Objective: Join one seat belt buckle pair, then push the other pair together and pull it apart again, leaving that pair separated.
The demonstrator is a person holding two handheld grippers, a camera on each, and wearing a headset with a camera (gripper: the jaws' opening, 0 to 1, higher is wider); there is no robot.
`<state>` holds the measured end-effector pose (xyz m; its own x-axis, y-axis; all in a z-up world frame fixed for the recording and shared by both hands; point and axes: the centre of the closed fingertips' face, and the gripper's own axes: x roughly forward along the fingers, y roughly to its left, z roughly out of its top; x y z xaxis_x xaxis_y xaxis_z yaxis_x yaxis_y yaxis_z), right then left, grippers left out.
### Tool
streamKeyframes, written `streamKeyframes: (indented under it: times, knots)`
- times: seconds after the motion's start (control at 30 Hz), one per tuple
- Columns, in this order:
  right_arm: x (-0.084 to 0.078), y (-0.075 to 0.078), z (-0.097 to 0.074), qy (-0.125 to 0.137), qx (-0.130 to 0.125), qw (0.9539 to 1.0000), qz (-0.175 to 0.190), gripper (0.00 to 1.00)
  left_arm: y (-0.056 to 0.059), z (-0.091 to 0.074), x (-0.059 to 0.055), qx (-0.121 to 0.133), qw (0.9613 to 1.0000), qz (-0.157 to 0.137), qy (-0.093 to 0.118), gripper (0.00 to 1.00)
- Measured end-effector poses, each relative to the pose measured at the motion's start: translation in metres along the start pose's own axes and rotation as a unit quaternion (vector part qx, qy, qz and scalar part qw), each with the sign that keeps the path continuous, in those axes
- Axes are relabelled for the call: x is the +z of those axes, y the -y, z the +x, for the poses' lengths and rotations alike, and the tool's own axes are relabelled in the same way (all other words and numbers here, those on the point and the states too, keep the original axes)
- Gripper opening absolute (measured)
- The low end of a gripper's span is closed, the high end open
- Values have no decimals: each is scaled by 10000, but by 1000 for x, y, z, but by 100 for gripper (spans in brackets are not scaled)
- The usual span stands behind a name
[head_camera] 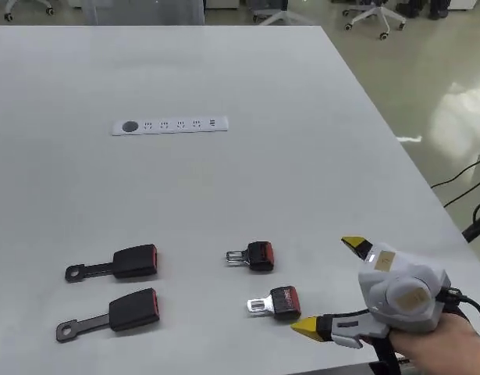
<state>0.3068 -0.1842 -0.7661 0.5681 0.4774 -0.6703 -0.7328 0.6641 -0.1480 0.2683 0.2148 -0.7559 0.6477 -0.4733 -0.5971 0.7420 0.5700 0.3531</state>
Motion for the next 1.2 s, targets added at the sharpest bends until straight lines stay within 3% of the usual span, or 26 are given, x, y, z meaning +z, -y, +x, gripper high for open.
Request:
streamKeyframes:
  times: [0.5,0.87,1.2]
  knots:
    - [7,-7,8,65,149,9990,-405,98,-1,1,-3,55,10000,32,-70,100]
    - [3,-8,3,257,124,9993,-252,99,1,3,-8,14,9998,81,-177,100]
    - [-3,-11,-1,250,110,9995,-160,100,3,3,-7,1,9998,91,-182,100]
